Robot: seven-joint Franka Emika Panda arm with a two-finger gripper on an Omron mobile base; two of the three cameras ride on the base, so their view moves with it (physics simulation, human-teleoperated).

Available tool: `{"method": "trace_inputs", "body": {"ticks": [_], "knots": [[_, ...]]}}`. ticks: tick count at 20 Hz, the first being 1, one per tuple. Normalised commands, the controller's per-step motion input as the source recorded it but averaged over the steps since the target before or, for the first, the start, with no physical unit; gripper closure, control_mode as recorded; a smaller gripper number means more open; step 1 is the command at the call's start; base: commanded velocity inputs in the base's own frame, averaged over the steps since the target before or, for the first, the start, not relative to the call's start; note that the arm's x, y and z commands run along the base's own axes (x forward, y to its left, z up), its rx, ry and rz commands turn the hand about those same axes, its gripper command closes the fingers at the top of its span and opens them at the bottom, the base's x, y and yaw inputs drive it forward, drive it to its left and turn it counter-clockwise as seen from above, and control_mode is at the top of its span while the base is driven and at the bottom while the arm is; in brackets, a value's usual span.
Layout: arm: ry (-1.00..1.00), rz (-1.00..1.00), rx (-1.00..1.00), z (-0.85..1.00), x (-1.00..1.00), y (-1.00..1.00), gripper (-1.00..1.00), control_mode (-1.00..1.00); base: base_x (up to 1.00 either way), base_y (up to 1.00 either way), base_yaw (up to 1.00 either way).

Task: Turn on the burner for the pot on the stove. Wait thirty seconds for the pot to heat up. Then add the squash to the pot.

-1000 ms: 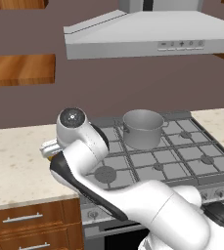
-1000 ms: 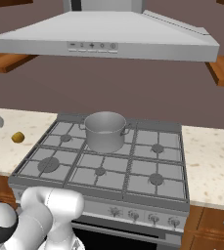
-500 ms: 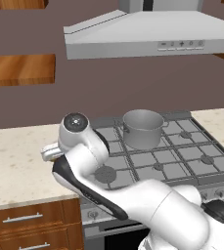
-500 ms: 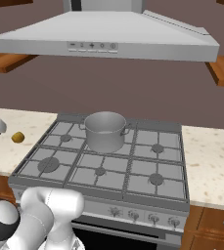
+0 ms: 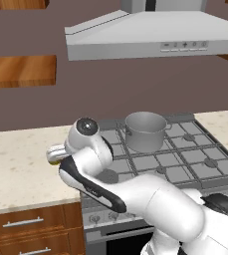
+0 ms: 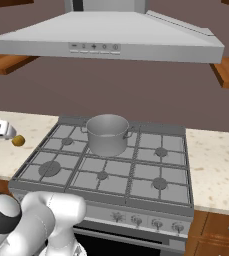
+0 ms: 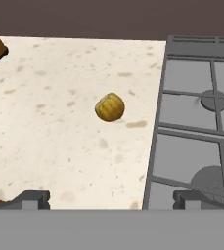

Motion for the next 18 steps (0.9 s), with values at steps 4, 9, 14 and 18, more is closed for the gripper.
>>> {"method": "trace_inputs", "body": {"ticks": [4,9,14,18], "knots": [[0.02,0.0,0.03,-0.06,0.31,0.0,-1.0,-1.0,0.0,0.0,0.0],[0.0,0.0,0.02,-0.02,0.29,0.0,-1.0,-1.0,0.0,0.0,0.0],[0.0,0.0,0.01,-0.19,0.3,0.0,-1.0,-1.0,0.0,0.0,0.0],[0.0,0.0,0.0,-0.27,0.33,0.04,-1.0,-1.0,0.0,0.0,0.0]]}}
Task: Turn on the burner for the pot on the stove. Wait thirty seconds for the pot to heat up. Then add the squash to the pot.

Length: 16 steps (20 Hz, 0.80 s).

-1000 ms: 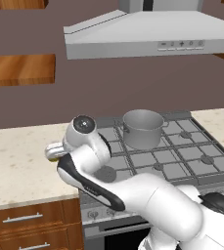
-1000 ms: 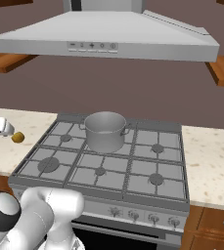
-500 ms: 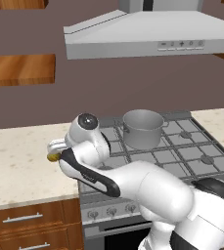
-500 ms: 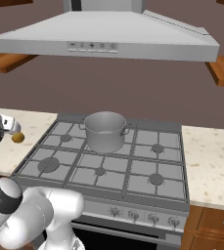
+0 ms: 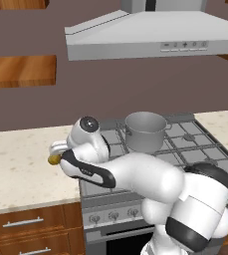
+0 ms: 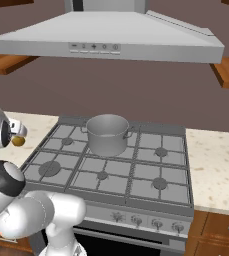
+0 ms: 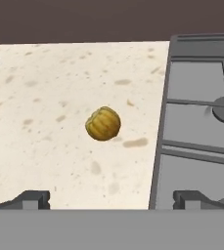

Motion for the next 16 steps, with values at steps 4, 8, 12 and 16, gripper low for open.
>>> {"method": "trace_inputs", "body": {"ticks": [4,8,12,16], "knots": [[0.0,0.0,0.0,-0.27,0.41,0.11,-1.0,-1.0,0.0,0.0,0.0],[0.0,0.0,0.0,-0.22,0.42,0.19,-1.0,-1.0,0.0,0.0,0.0],[0.02,0.0,0.0,-0.18,0.39,0.33,-1.0,-1.0,0.0,0.0,0.0],[0.06,0.0,0.0,-0.21,0.34,0.35,-1.0,-1.0,0.0,0.0,0.0]]}}
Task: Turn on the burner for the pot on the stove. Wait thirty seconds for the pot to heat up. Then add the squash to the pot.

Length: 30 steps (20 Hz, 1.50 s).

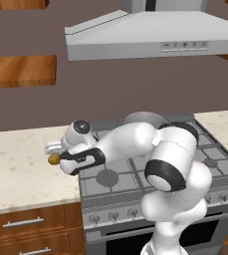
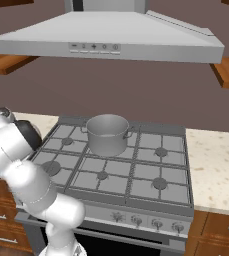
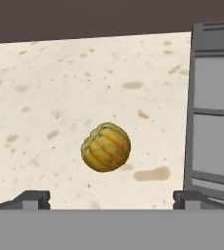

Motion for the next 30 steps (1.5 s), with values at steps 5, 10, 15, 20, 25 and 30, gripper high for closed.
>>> {"method": "trace_inputs", "body": {"ticks": [5,10,15,20,25,30], "knots": [[0.07,0.0,-0.01,-0.16,0.17,0.24,-1.0,-1.0,0.0,0.0,0.0],[0.03,0.0,-0.01,0.0,0.0,0.0,-1.0,-1.0,0.0,0.0,0.0],[0.05,0.0,-0.03,-0.11,0.07,0.01,-1.0,-1.0,0.0,0.0,0.0],[0.01,0.0,-0.02,-0.14,0.13,0.0,-1.0,-1.0,0.0,0.0,0.0],[0.0,0.0,0.0,-0.1,0.17,0.0,-1.0,-1.0,0.0,0.0,0.0],[0.0,0.0,0.0,-0.13,0.14,0.05,-1.0,-1.0,0.0,0.0,0.0]]}}
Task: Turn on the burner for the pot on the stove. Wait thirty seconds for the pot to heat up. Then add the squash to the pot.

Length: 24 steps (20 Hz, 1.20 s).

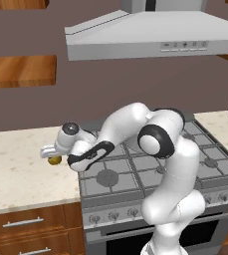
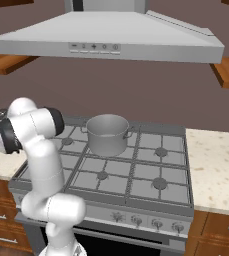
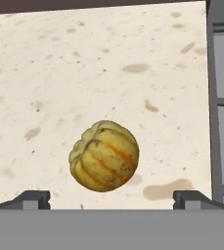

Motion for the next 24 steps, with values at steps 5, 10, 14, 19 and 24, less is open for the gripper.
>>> {"method": "trace_inputs", "body": {"ticks": [5,10,14,19,24], "knots": [[0.0,0.0,0.0,-0.04,0.05,0.02,-1.0,-1.0,0.0,0.0,0.0],[0.0,0.0,0.0,-0.06,0.05,0.09,-1.0,-1.0,0.0,0.0,0.0],[0.0,0.0,0.0,-0.13,0.17,0.14,-1.0,-1.0,0.0,0.0,0.0],[0.0,0.0,0.0,-0.11,0.22,0.15,-1.0,-1.0,0.0,0.0,0.0],[0.0,0.0,0.0,-0.13,0.18,0.13,-1.0,-1.0,0.0,0.0,0.0]]}}
